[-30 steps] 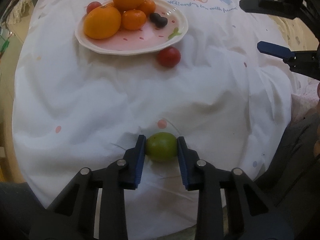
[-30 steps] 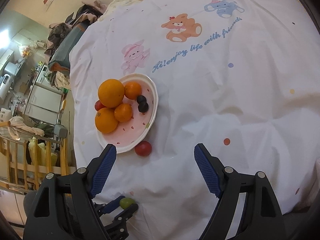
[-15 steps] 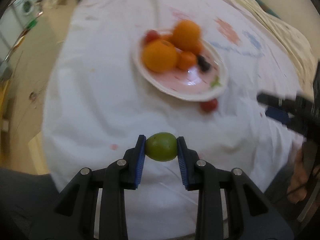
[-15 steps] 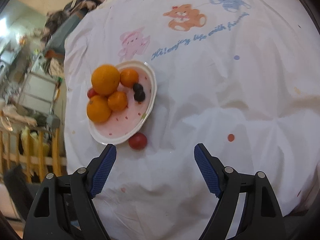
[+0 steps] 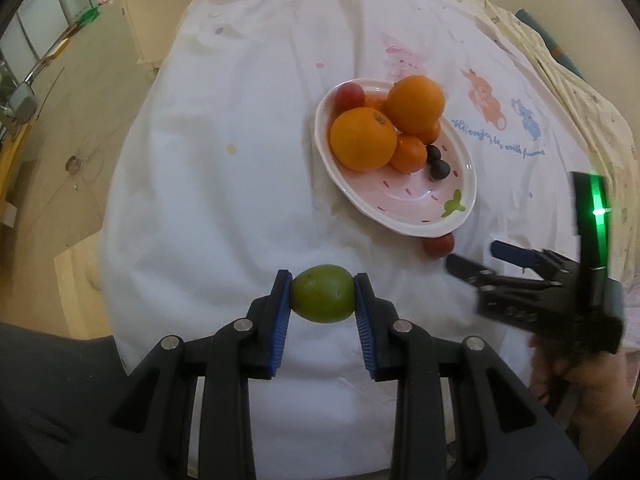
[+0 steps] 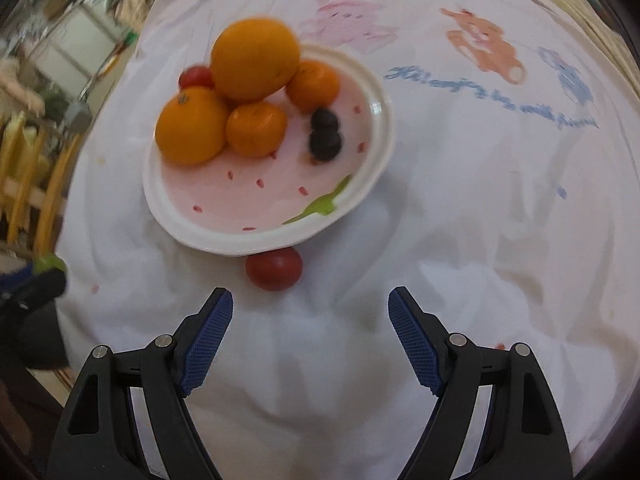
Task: Organize fruits
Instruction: 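Grasp the green lime with the left tool while the right tool grasps the red tomato, then carry the lime and tomato over the pink plate with both tools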
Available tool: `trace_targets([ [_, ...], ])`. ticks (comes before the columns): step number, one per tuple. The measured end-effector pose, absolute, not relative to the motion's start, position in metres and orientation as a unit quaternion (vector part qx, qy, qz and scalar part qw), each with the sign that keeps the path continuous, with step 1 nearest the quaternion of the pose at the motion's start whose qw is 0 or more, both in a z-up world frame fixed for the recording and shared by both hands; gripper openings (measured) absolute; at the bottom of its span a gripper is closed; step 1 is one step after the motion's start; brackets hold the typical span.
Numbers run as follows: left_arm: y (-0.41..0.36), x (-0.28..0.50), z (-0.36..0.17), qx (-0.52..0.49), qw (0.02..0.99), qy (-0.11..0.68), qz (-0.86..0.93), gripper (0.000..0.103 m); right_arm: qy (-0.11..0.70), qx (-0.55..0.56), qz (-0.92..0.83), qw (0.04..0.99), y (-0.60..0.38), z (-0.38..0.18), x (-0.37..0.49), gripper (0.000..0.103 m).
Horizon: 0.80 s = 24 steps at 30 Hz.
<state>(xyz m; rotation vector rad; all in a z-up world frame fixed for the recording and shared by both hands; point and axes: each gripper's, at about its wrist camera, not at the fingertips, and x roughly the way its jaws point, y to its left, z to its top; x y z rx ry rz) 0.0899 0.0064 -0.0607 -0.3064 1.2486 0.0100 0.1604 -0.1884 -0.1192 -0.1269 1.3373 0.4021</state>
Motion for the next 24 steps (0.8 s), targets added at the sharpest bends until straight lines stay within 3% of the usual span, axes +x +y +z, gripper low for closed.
trace_targets([
  [4,0.007,0.088,-0.059,-0.144,0.802,0.58,0.007,0.027,0.605,-0.097,0.202,0.764,-0.17,-0.128,0.161,0.079],
  [7,0.008,0.088,-0.058,-0.145,0.804,0.577,0.006,0.027,0.595,-0.11,0.21,0.768,-0.16,-0.131,0.162,0.07],
  [12,0.01,0.09,-0.059,-0.147,0.804,0.576,0.009,0.027,0.6,-0.115,0.216,0.762,-0.155,-0.137,0.164,0.037],
  [24,0.01,0.092,-0.063,-0.145,0.801,0.58,0.014,0.027,0.611,-0.084,0.227,0.754,-0.181,-0.115,0.148,0.035],
])
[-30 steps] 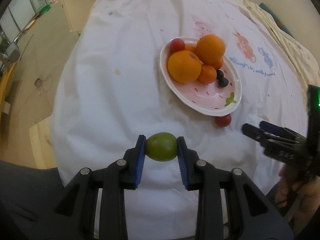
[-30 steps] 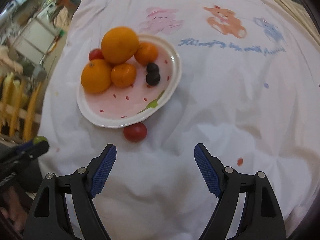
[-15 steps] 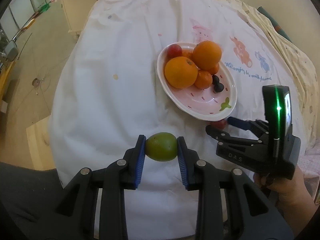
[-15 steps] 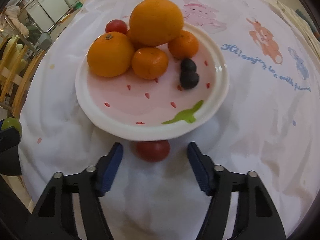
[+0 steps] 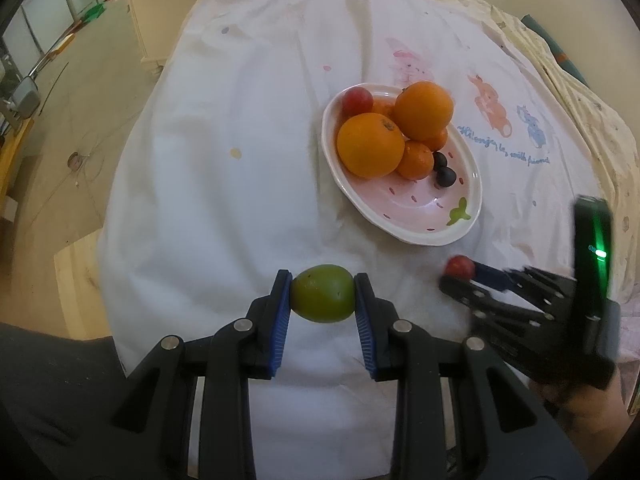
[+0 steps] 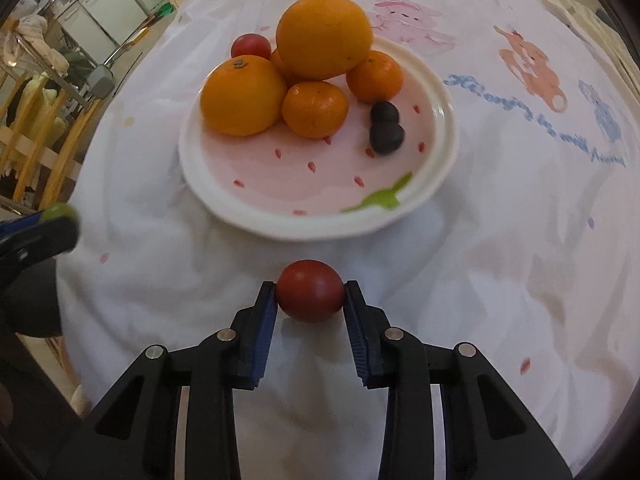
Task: Organize fruits
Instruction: 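Carry the lime and tomato over the pink plate with both tools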
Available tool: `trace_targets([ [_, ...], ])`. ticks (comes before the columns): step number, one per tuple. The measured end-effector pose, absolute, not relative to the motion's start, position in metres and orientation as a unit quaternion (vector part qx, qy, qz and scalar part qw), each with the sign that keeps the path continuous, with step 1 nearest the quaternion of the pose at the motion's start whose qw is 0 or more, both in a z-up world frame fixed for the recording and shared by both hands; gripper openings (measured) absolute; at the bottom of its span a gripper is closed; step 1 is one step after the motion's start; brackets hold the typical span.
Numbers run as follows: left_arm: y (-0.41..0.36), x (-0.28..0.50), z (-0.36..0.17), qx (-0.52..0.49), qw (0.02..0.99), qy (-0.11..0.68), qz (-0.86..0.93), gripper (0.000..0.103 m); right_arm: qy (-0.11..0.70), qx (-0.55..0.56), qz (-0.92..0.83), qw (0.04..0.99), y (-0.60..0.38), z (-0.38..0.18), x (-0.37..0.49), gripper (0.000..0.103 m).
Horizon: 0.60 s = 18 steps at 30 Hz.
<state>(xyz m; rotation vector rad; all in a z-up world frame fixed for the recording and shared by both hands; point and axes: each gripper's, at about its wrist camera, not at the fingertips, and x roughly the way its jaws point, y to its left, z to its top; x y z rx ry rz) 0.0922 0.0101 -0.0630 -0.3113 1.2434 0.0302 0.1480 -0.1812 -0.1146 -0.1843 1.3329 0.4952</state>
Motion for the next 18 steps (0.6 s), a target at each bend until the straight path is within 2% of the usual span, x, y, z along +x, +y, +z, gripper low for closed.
trace_targets([
  [8,0.006,0.091,-0.067,-0.13,0.806,0.578,0.013,0.027,0.583,-0.014,0.219,0.782,-0.227,-0.067,0.137,0.036],
  [18,-0.006,0.115,-0.062,-0.126,0.802,0.584,-0.006,0.027,0.531,0.054,0.197,0.823,-0.246,-0.036,0.161,0.036],
])
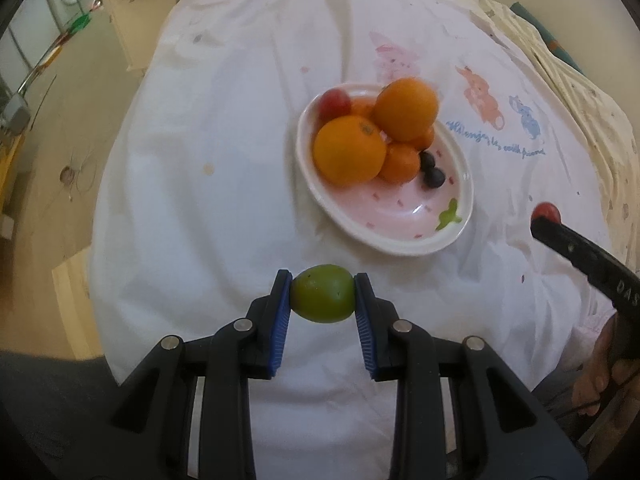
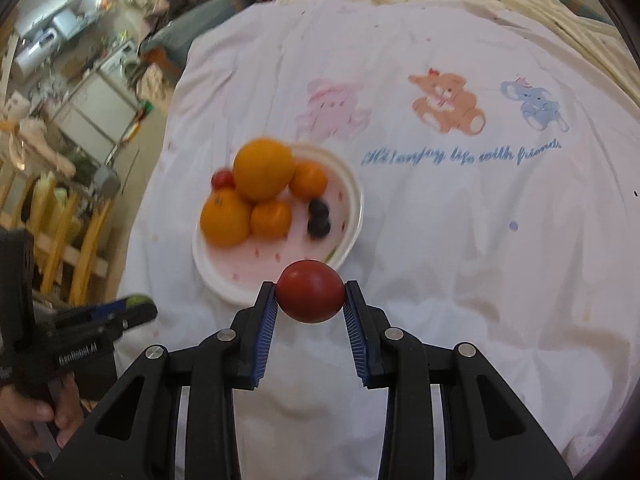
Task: Organize fruits
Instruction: 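Carry the lime and tomato over the pink plate with both tools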
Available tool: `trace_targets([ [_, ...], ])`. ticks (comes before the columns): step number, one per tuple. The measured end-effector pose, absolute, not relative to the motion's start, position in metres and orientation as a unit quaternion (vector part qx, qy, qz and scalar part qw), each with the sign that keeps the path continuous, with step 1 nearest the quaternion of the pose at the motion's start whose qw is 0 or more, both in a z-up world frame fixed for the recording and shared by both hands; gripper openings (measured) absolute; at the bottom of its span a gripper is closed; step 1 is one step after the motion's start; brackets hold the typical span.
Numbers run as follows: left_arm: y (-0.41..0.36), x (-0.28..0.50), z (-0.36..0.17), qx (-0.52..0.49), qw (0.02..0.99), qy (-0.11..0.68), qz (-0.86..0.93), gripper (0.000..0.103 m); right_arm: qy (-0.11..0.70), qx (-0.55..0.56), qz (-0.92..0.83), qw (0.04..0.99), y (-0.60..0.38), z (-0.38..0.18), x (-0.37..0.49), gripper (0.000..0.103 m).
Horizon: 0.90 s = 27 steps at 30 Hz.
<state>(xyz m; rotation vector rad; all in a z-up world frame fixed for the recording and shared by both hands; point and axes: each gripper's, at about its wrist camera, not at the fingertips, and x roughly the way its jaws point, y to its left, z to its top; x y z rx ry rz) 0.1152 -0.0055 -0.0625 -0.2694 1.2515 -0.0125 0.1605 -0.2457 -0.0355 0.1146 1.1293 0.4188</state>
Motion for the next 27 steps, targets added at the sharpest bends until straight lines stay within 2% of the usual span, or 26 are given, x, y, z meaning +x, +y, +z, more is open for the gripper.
trace_targets([
  [11,-0.028,0.165,-0.062,-0.101,0.801,0.59,-0.011,0.027,0.523,0.075,0.199,0.825,-0.246,-0.037,0.206,0.036],
  [27,-0.058,0.191,-0.11,-0.091,0.778,0.621,-0.035,0.027,0.589,0.087,0.199,0.779,-0.231,-0.094,0.263,0.036],
])
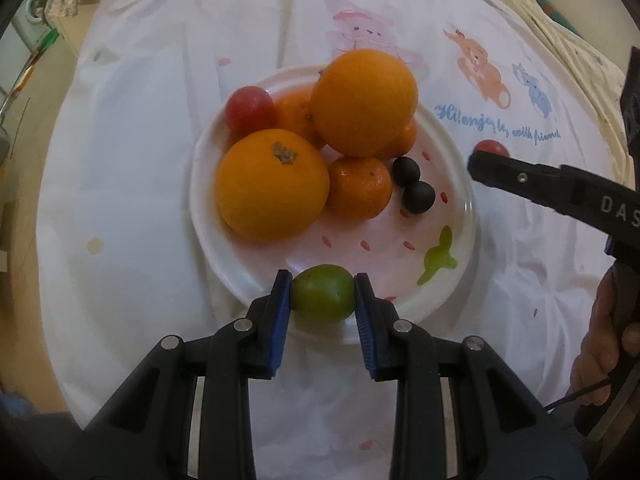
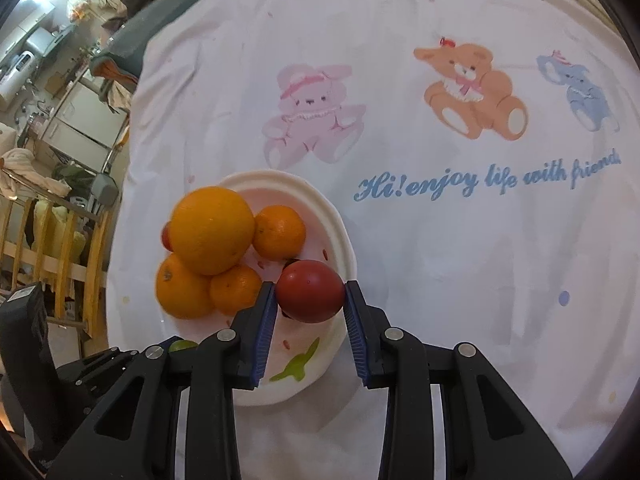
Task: Organize fruits
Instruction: 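Carry the lime and tomato over the pink plate with both tools, then lower the lime and tomato onto the plate and open both tools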
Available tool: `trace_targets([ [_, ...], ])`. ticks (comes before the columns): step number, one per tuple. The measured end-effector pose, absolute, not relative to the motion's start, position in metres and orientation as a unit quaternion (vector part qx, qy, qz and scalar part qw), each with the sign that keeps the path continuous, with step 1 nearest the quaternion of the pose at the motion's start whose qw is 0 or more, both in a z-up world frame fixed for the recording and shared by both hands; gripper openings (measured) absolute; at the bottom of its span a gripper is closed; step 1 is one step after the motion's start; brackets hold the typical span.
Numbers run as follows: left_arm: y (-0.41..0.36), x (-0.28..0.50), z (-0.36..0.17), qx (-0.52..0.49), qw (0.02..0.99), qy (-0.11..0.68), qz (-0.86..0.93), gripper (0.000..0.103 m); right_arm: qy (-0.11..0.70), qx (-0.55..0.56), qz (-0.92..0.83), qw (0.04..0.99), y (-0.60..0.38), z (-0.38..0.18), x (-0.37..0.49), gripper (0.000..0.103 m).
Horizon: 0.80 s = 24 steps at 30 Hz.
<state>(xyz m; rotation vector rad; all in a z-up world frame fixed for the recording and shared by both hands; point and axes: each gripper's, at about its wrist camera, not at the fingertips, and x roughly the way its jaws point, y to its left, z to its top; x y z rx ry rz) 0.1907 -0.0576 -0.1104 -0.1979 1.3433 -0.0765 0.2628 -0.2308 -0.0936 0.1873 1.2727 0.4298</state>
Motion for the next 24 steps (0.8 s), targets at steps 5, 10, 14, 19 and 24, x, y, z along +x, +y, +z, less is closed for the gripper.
trace_targets([
  [5,-0.054,0.195,-0.116,-0.104,0.773,0.625,-0.033,0.027,0.604,0.088,0.195,0.768,-0.226,-0.105,0.265,0.036],
  [10,-0.054,0.196,-0.118,-0.105,0.771,0.628,-0.032,0.027,0.609,0.093,0.194,0.763,-0.227,-0.109,0.264,0.036],
  [14,-0.055,0.196,-0.118,-0.104,0.771,0.627,-0.037,0.027,0.61,0.098,0.194,0.762,-0.228,-0.108,0.265,0.036],
  [19,-0.055,0.197,-0.118,-0.105,0.773,0.625,-0.039,0.027,0.608,0.1,0.191,0.764,-0.23,-0.107,0.264,0.037],
  [24,-0.054,0.197,-0.119,-0.104,0.772,0.626,-0.038,0.029,0.602,0.109,0.193,0.767,-0.231,-0.105,0.264,0.05],
])
